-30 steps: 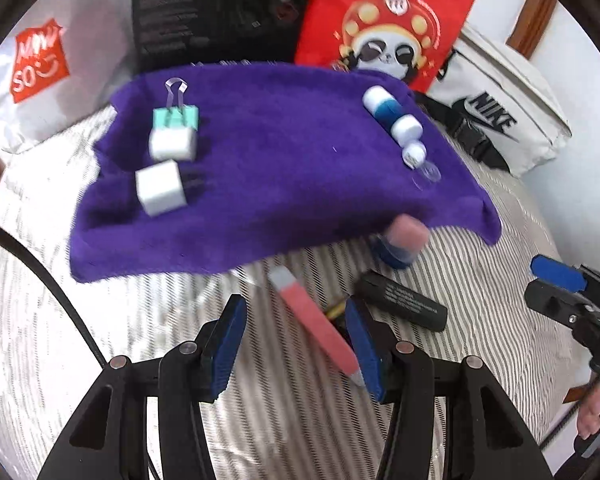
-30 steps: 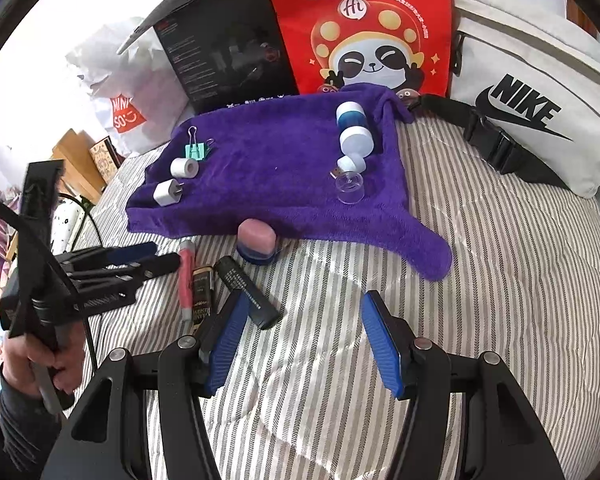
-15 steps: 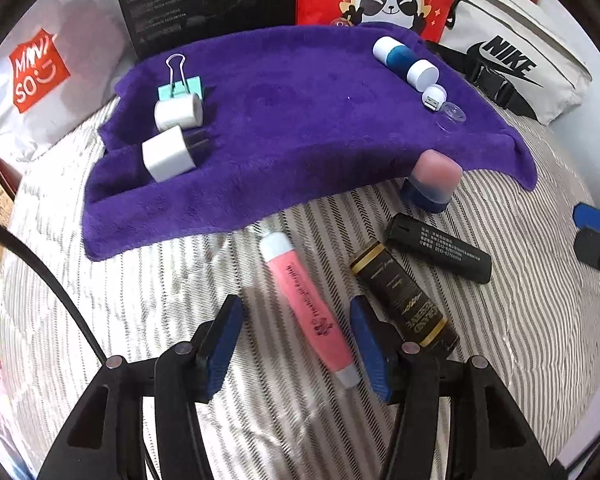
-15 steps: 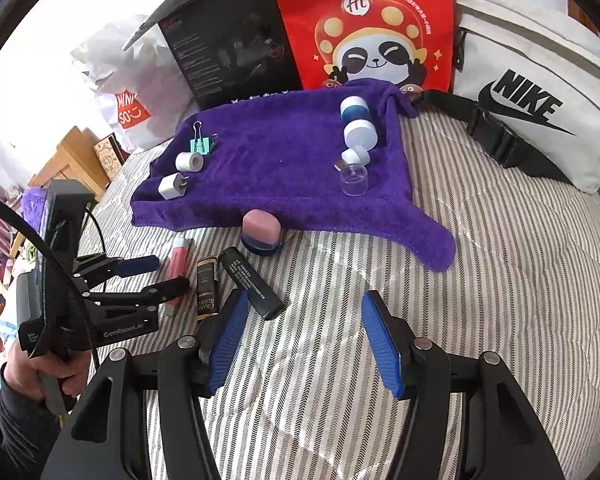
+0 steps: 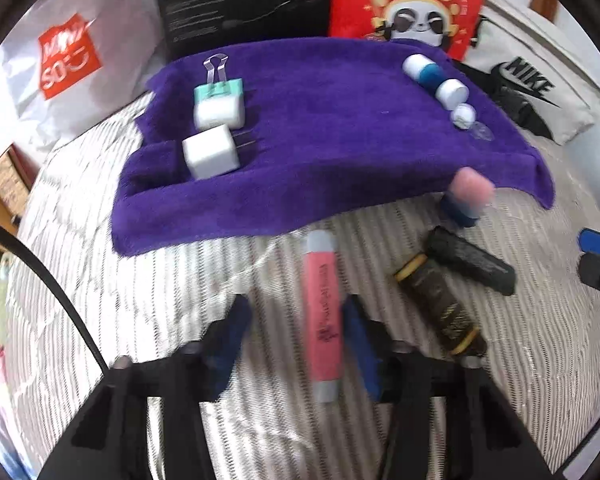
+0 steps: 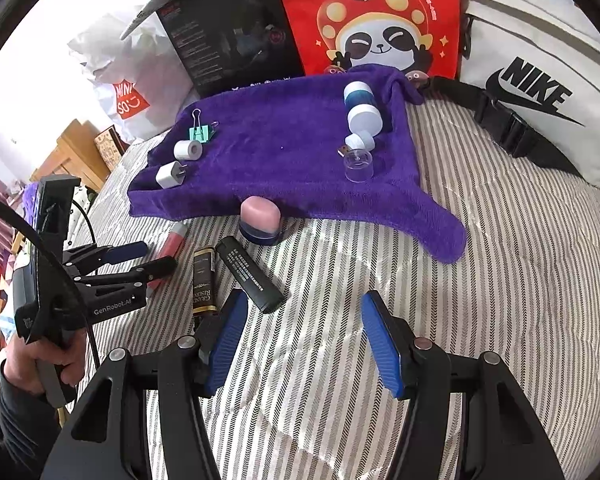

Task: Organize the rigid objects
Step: 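Grasp the pink lip gloss tube on the bed with the left gripper, then grasp the pink-lidded jar with the right gripper while the left gripper holds the lip gloss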

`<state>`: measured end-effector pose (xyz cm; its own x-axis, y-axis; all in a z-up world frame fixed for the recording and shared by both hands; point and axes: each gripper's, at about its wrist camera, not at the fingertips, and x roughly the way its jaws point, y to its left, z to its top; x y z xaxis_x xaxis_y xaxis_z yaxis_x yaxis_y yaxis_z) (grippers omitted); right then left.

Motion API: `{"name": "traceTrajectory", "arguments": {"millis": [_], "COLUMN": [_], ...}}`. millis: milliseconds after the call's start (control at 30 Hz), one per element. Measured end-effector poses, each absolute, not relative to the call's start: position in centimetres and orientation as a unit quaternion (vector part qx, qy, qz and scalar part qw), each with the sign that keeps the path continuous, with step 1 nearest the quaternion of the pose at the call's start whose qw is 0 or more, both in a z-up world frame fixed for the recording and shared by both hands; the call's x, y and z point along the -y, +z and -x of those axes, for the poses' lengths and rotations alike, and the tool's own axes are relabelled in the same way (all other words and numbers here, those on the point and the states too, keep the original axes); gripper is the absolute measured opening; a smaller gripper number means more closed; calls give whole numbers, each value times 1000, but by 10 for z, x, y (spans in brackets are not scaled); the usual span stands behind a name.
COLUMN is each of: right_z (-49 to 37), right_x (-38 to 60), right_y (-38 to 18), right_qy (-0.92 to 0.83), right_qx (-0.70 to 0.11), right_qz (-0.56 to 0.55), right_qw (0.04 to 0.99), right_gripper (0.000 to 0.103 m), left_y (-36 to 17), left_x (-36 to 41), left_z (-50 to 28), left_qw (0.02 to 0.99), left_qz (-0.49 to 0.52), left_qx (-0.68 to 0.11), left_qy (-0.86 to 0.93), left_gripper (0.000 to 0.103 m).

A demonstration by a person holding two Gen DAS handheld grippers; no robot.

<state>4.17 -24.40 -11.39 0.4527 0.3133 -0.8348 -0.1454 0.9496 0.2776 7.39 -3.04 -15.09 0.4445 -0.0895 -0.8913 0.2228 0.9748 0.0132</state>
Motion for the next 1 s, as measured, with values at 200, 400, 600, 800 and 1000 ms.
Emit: {"name": "traceTrajectory", "arguments": {"millis": [200,400,600,800,1000], "right_z": [-43,-49,-67,-95,-112], "right_x": [244,238,214,201,191], "right_y": [-118,-122,-127,-143,-153], "right_qy": [136,142,158,172,176], "right_qx": [-512,-514,-507,-507,-502], "right_qz": [-80,-80,-55,-65,-36], "right_qw": [844,842,846,842,846], "right_gripper": [59,59,59,59,52], "left_y": [-150,-152,-152,-153,-154], "left_x": [34,37,5,-19,-20], "left_z": [-74,-76,-68,-63,-60], "left_qw": [851,853,852,854,858], "left_qz": [-65,-61,-50,-25,-24], "left_qx": [-510,-507,-515,-514,-507], "left_qy": [-110,-111,-84,-79,-81], "left_gripper": [17,16,16,16,17]}}
